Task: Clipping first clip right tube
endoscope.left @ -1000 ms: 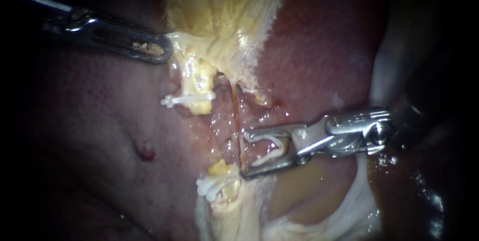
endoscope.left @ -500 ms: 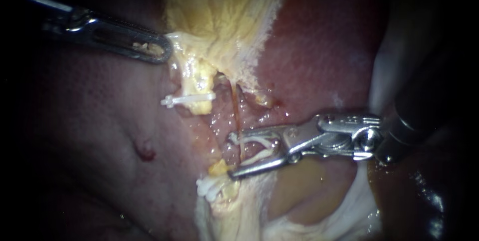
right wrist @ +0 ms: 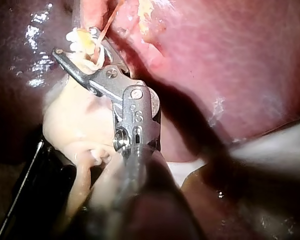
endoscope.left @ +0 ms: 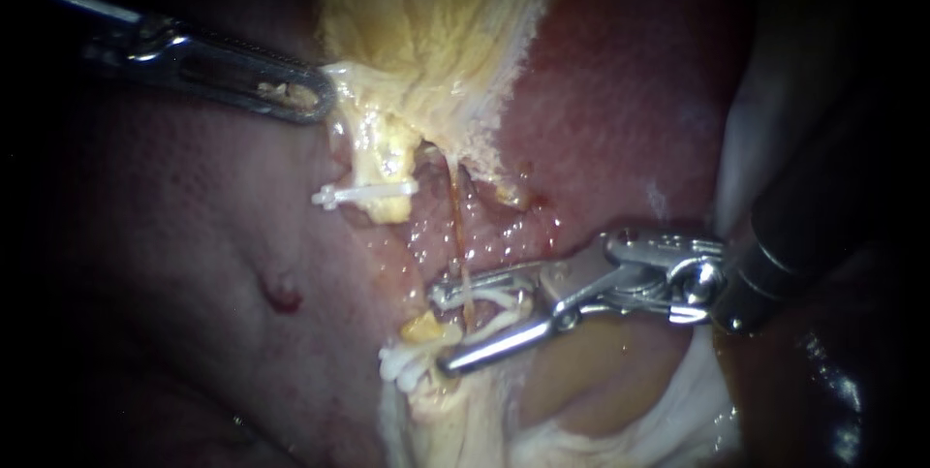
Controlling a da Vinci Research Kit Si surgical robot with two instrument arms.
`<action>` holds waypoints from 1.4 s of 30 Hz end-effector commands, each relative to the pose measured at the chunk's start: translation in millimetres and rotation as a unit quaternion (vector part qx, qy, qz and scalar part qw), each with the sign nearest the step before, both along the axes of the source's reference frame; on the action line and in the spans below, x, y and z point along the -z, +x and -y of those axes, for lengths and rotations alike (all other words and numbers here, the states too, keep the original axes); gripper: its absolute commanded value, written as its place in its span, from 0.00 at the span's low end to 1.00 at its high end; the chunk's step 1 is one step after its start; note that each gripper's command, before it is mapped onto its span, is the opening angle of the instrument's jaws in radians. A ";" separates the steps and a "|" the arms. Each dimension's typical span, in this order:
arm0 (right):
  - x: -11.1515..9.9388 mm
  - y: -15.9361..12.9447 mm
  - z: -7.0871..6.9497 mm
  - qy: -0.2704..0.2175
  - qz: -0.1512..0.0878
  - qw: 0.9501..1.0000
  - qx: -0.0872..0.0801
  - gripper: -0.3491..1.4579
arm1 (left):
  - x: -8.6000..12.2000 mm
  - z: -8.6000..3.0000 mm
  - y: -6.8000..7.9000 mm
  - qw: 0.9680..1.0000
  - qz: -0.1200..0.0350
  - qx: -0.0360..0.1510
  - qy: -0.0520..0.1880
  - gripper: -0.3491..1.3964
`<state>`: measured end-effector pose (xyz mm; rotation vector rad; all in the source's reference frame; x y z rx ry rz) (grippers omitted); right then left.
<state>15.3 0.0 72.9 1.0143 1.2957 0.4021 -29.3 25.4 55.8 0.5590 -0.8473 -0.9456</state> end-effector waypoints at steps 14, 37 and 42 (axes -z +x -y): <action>1.1 1.4 0.5 0.033 -0.044 0.998 -0.002 0.45 | -0.2 -0.1 -0.1 1.000 0.000 0.000 0.000 0.00; 3.3 1.8 1.9 0.049 -0.080 0.995 0.046 0.43 | -0.4 -0.2 0.0 1.000 0.000 0.000 0.000 0.00; 3.3 1.8 1.9 0.049 -0.081 0.994 0.046 0.42 | -0.4 -0.2 0.0 1.000 0.000 0.000 0.000 0.00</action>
